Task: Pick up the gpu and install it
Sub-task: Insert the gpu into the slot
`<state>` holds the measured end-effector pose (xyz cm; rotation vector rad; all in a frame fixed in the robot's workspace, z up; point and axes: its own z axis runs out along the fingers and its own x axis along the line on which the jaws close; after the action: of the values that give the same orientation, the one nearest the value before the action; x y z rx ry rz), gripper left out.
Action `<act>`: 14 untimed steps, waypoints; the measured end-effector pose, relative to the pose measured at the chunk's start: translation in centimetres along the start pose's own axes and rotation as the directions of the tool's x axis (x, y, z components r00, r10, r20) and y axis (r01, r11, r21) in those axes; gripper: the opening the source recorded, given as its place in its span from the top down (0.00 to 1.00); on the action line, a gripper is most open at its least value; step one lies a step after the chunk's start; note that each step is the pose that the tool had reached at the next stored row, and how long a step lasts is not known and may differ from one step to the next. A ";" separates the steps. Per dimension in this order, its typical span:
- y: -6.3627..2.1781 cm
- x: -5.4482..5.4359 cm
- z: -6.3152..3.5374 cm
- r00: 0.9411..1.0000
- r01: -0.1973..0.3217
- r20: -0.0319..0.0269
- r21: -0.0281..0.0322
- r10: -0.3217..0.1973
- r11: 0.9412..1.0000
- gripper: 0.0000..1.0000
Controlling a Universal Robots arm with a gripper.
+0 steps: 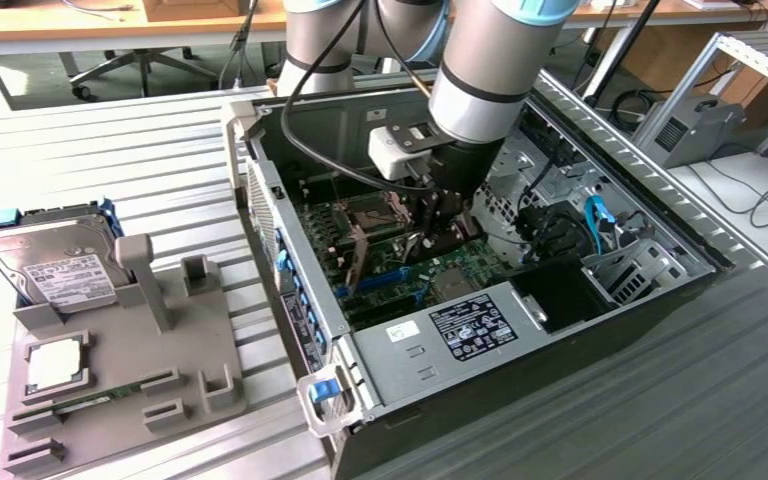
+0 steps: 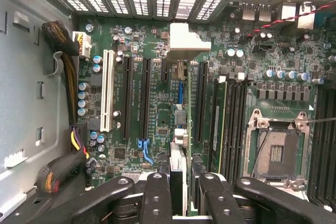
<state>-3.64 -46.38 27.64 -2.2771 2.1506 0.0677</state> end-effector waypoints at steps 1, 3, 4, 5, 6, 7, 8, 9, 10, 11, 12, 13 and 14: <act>0.01 0.0 0.02 1.000 0.000 0.000 0.000 0.000 1.000 0.74; 0.03 0.0 0.04 1.000 0.000 0.000 0.000 0.000 1.000 0.74; 0.06 0.0 0.05 1.000 0.000 0.000 0.000 0.000 1.000 0.74; 0.10 0.0 0.06 1.000 0.000 0.000 0.000 0.000 1.000 0.74; 0.12 0.0 0.07 1.000 0.000 0.000 0.000 0.000 1.000 0.74; 0.16 0.0 0.08 1.000 0.000 0.000 0.000 0.000 1.000 0.74; 0.20 0.0 0.09 1.000 0.000 0.000 0.000 0.000 1.000 0.74; 0.22 0.0 0.11 1.000 0.000 0.000 0.000 0.000 1.000 0.74; 0.27 0.0 0.14 1.000 0.000 0.000 0.000 0.000 1.000 0.74; 0.28 0.0 0.16 1.000 0.000 0.000 0.000 0.000 1.000 0.74; 0.32 0.0 0.19 1.000 0.000 0.000 0.000 0.000 1.000 0.74; 0.36 0.0 0.22 1.000 0.000 0.000 0.000 0.000 1.000 0.74; 0.41 0.0 0.24 1.000 0.000 0.000 0.000 0.000 1.000 0.74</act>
<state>-4.06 -46.38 27.40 -2.2770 2.1506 0.0677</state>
